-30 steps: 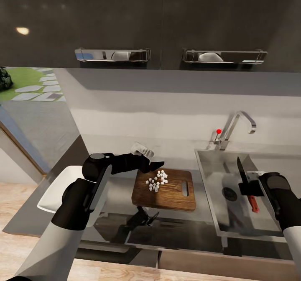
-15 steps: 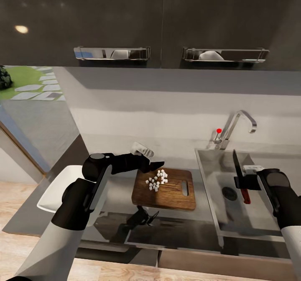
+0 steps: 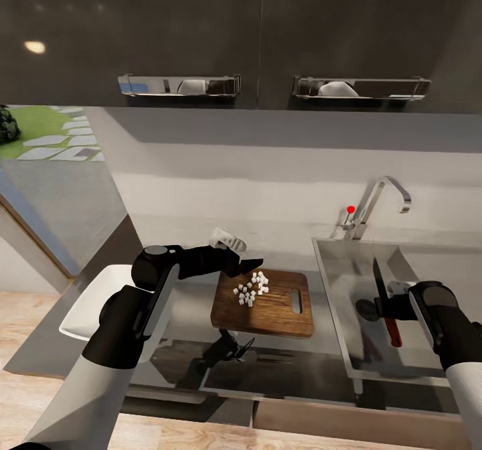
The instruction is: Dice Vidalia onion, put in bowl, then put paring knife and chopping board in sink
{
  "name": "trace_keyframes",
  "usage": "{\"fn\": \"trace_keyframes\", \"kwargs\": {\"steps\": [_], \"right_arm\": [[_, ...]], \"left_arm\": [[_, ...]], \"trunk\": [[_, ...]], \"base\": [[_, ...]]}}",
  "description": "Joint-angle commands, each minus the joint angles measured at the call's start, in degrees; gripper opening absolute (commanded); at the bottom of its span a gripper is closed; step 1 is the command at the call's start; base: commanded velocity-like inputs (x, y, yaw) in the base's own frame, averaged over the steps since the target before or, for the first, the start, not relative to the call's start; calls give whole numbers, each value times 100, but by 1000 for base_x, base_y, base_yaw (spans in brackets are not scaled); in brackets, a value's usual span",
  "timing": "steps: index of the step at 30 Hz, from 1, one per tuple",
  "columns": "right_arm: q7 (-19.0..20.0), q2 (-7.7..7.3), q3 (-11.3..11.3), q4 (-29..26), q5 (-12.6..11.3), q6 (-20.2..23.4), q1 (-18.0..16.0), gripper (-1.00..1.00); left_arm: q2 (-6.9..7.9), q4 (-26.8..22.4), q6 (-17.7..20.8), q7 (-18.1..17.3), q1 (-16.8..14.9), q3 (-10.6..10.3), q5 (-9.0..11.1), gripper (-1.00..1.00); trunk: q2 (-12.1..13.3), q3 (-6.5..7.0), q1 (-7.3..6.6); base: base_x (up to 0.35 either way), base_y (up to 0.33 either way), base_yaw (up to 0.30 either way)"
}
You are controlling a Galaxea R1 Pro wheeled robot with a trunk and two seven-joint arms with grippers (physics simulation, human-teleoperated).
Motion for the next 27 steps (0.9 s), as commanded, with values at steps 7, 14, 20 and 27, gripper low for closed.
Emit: {"fn": "trace_keyframes", "kwargs": {"steps": [7,14,20,27], "right_arm": [[46,4,-31,9,58,19,-70,-100],[-3,17,-32,188,58,19,-388,-100],[-15,18,-32,808,58,19,-789,-100],[-16,21,-32,1100,58,19,-896,-100]], "left_arm": [[-2,-3,44,-7,-6,-1,19,100],[-2,-3,44,-4,-6,-1,20,100],[-2,-3,44,-4,-6,-1,20,100],[-2,-3,44,-7,-6,-5,17,100]], "trunk": [[-11,-11,3],[-11,-11,3],[-11,-11,3],[-11,-11,3]], "base": [[0,0,0],[0,0,0],[0,0,0],[0,0,0]]}}
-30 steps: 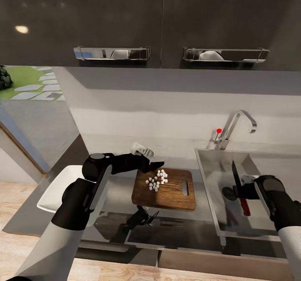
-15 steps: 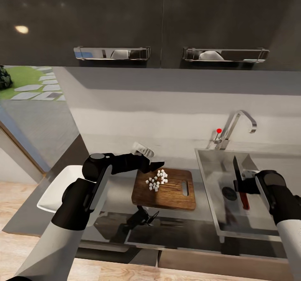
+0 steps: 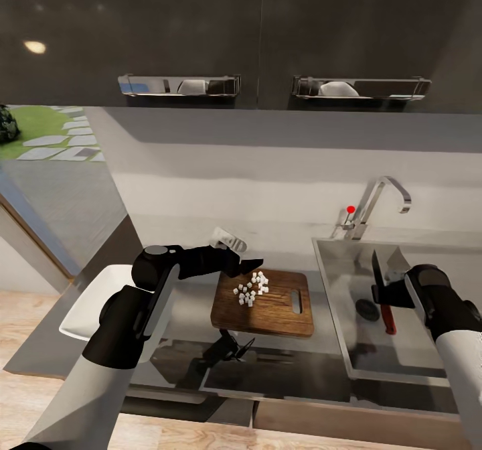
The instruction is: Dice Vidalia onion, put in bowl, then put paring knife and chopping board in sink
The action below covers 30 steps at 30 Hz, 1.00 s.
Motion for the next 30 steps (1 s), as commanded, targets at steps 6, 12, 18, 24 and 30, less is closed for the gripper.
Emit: {"fn": "trace_keyframes", "kwargs": {"steps": [6,12,18,24,30], "right_arm": [[53,7,-11,659,59,19,-272,-100],[51,10,-11,809,59,19,-321,-100],[-1,113,-11,1024,59,19,-343,-100],[-344,256,-11,1156,59,19,-346,-100],[-396,293,-11,1198,59,19,-346,-100]], "left_arm": [[-2,-3,44,-6,-6,0,15,100],[-2,-3,44,-6,-6,-1,14,100],[-2,-3,44,-6,-6,-2,12,100],[-2,-11,44,-5,-6,2,11,100],[-2,-12,44,-5,-6,6,11,100]], "trunk": [[-12,-11,3],[-12,-11,3],[-12,-11,3],[-12,-11,3],[-12,-11,3]], "base": [[0,0,0],[0,0,0],[0,0,0],[0,0,0],[0,0,0]]}}
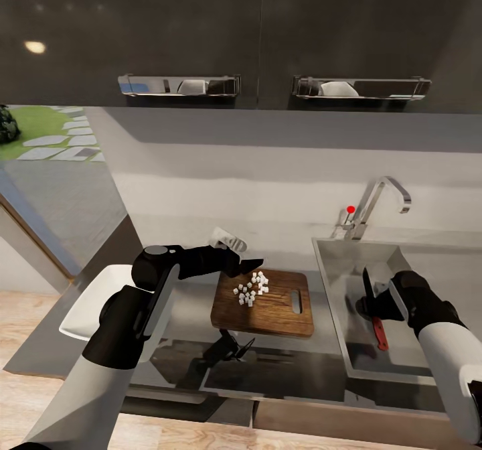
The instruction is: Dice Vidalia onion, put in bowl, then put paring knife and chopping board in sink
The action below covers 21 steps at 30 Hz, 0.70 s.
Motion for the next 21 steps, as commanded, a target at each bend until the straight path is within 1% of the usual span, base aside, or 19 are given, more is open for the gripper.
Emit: {"fn": "trace_keyframes", "kwargs": {"steps": [1,13,17,21], "right_arm": [[34,4,-20,-1,60,20,-5,-100],[3,7,-28,6,60,20,-5,-100],[-1,9,-28,100,60,20,-5,-100],[-3,61,-23,151,60,20,-5,-100]], "left_arm": [[-2,-3,44,-6,-6,4,15,100],[-2,-3,44,-4,-6,-1,15,100],[-2,-3,44,-4,-6,-2,15,100],[-2,-3,46,-5,-6,1,15,100]], "trunk": [[-11,-11,3],[-11,-11,3],[-11,-11,3],[-11,-11,3]], "base": [[0,0,0],[0,0,0],[0,0,0],[0,0,0]]}}
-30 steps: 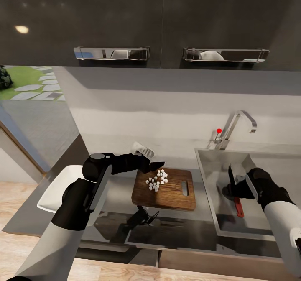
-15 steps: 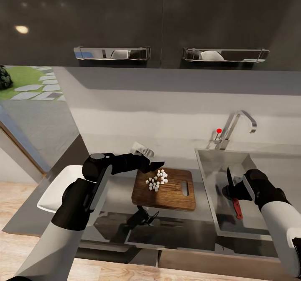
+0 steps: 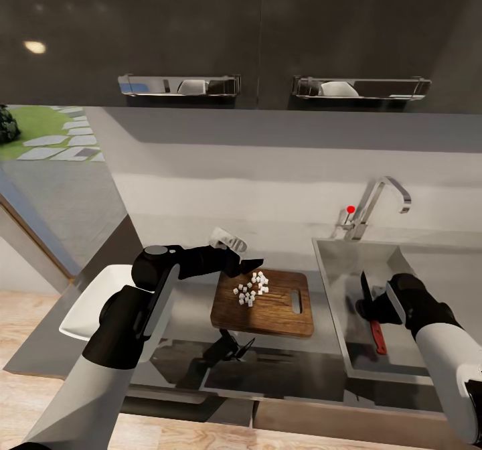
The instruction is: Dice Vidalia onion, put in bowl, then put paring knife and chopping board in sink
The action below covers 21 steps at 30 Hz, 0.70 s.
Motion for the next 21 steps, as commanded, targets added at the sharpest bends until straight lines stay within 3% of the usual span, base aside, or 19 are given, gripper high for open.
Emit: {"fn": "trace_keyframes", "kwargs": {"steps": [1,11,12,21], "right_arm": [[46,15,-23,11,67,21,-5,-100],[42,45,-22,130,67,21,-5,-100],[42,45,-21,130,67,21,-5,100],[42,51,-19,131,67,21,-5,100]], "left_arm": [[-2,-3,44,-6,-6,2,15,100],[-2,-3,49,-6,-6,3,15,100],[-2,-3,50,-6,-6,5,15,100],[-2,-3,49,-3,-6,4,16,100]], "trunk": [[-12,-11,3],[-12,-11,3],[-12,-11,3],[-12,-11,3]], "base": [[0,0,0],[0,0,0],[0,0,0],[0,0,0]]}}
